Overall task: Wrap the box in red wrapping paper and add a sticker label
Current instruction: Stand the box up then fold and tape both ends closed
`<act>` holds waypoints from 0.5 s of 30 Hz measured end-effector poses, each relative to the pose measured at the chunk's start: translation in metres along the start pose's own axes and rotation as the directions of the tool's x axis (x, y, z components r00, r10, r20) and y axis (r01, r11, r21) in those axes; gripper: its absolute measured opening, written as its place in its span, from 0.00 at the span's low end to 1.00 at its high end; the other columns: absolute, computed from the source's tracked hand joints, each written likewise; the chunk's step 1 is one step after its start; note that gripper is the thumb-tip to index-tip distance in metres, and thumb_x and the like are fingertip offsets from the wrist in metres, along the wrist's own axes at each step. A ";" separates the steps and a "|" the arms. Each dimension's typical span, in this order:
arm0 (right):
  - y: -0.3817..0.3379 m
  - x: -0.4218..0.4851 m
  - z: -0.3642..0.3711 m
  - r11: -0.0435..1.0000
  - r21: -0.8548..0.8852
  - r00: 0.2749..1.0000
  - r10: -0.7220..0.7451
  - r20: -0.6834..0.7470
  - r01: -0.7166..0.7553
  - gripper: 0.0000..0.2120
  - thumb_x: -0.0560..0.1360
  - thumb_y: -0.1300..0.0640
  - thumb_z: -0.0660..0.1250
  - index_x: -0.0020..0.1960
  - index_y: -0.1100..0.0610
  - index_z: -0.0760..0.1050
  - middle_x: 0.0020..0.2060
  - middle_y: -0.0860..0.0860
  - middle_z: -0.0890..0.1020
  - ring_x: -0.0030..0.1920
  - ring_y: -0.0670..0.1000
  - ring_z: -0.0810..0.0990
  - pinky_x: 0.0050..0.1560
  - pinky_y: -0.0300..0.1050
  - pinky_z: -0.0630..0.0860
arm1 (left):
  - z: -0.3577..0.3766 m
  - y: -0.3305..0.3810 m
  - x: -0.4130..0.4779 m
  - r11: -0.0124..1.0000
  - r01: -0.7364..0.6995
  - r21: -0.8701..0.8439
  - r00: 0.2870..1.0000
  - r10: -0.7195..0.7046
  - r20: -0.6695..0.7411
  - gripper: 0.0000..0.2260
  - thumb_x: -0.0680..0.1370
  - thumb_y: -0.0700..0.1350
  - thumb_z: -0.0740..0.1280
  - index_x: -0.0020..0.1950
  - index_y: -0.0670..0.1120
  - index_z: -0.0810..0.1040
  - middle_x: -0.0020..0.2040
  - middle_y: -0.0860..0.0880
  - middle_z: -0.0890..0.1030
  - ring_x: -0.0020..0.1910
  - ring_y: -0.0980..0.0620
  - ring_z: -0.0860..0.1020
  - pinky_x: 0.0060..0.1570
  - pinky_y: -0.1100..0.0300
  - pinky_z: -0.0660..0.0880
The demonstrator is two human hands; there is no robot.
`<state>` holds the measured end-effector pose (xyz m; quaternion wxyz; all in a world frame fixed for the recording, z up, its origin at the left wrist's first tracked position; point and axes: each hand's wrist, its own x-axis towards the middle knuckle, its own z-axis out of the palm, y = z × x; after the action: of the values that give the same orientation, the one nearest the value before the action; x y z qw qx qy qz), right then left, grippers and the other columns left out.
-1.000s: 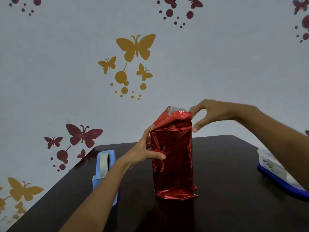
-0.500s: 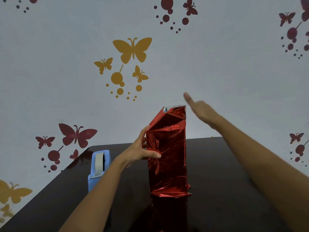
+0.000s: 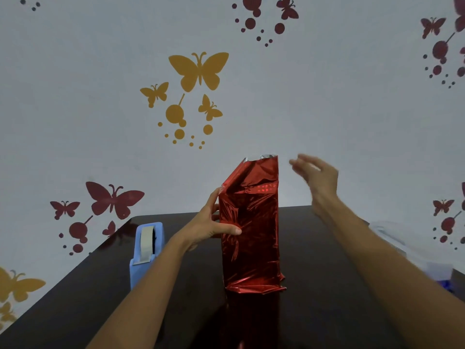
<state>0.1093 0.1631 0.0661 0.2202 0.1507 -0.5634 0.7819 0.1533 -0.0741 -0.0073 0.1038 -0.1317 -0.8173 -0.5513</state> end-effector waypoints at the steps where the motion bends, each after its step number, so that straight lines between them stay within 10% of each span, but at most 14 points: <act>1: 0.014 -0.007 -0.002 0.998 -0.049 0.998 0.034 0.046 -0.032 0.06 0.70 0.64 0.72 0.48 0.60 0.81 0.41 0.52 0.83 0.42 0.44 0.83 0.59 0.40 0.74 | 0.001 0.000 0.000 1.000 -0.003 -0.001 1.000 0.003 -0.001 0.48 0.66 0.39 0.78 0.75 0.61 0.53 0.68 0.51 0.68 0.66 0.52 0.69 0.57 0.56 0.75; 9: 0.022 -0.005 0.023 0.966 -0.259 0.898 0.104 0.428 0.012 0.11 0.75 0.60 0.67 0.53 0.65 0.81 0.43 0.51 0.83 0.40 0.35 0.80 0.39 0.23 0.71 | -0.002 -0.001 -0.005 1.000 -0.014 -0.002 0.999 0.014 -0.036 0.48 0.66 0.39 0.77 0.75 0.61 0.52 0.69 0.50 0.68 0.68 0.52 0.68 0.55 0.63 0.73; 13: 0.008 0.002 0.020 0.884 -0.466 0.822 0.247 0.514 0.026 0.07 0.74 0.55 0.68 0.41 0.52 0.83 0.38 0.43 0.84 0.44 0.35 0.78 0.53 0.30 0.68 | -0.001 -0.002 -0.004 1.000 -0.024 0.006 0.999 0.024 -0.026 0.47 0.67 0.39 0.77 0.75 0.61 0.52 0.68 0.51 0.68 0.67 0.53 0.68 0.53 0.64 0.73; 15: 0.004 0.009 0.020 0.849 -0.527 0.812 0.277 0.514 0.044 0.20 0.75 0.57 0.67 0.25 0.47 0.80 0.28 0.38 0.80 0.40 0.36 0.77 0.62 0.37 0.65 | 0.001 -0.002 -0.003 0.999 -0.031 0.014 0.999 0.031 -0.008 0.47 0.67 0.39 0.77 0.75 0.61 0.52 0.69 0.51 0.67 0.67 0.52 0.68 0.51 0.65 0.73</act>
<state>0.0989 0.1443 0.0735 0.0226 0.2772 -0.7994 0.5325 0.1549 -0.0744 -0.0103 0.1167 -0.1412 -0.8185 -0.5445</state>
